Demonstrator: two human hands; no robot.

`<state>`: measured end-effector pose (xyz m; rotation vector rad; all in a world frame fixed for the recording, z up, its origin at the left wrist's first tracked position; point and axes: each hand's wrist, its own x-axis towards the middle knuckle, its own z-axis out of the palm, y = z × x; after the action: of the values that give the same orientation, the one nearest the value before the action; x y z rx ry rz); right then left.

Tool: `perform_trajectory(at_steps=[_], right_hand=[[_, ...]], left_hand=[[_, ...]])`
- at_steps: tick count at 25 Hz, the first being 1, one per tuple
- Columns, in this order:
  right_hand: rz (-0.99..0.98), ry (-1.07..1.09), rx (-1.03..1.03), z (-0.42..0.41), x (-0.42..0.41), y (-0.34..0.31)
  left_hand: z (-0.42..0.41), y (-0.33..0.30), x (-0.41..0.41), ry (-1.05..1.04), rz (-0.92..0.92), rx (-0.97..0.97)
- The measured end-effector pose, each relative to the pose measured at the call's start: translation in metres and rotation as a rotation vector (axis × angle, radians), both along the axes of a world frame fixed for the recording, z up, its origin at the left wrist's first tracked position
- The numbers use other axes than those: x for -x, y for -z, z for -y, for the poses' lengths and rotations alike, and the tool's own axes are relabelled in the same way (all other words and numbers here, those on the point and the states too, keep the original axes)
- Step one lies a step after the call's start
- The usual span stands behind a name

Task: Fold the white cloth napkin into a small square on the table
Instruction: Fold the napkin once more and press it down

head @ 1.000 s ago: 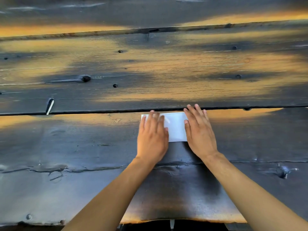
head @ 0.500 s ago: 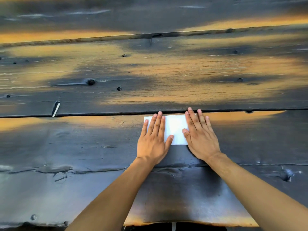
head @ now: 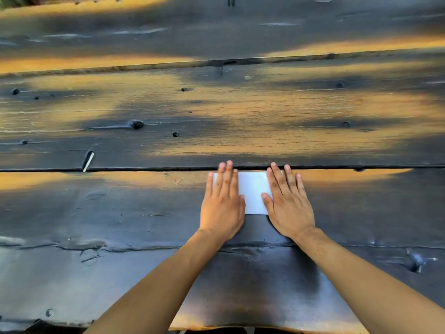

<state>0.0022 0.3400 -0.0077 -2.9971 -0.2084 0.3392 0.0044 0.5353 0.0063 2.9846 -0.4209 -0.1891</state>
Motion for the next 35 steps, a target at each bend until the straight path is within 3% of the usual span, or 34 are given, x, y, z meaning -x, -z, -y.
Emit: perform_trajectory(at_steps=[3,16,19,23,29,35], right_hand=[[0.016,-0.008,-0.006,0.002,0.0,0.002],[0.011,0.033,0.068,-0.01,-0.001,-0.014],[0.131,0.006,-0.058,-0.051,-0.005,-0.024],[0.007,-0.134,-0.158,-0.092,-0.008,-0.012],[0.08,-0.144,-0.002,-0.034,-0.003,0.007],[0.055,-0.137,0.021,-0.016,-0.002,0.006]], left_hand=[[0.031,0.008,-0.005,0.14,-0.066,-0.004],[-0.039,0.022,0.003,-0.026,-0.095,-0.047],[-0.038,0.022,0.002,-0.021,-0.106,-0.031],[-0.041,0.023,0.002,-0.018,-0.109,-0.003],[-0.04,0.022,0.002,-0.012,-0.089,0.004],[-0.04,0.027,0.002,-0.014,-0.073,0.001]])
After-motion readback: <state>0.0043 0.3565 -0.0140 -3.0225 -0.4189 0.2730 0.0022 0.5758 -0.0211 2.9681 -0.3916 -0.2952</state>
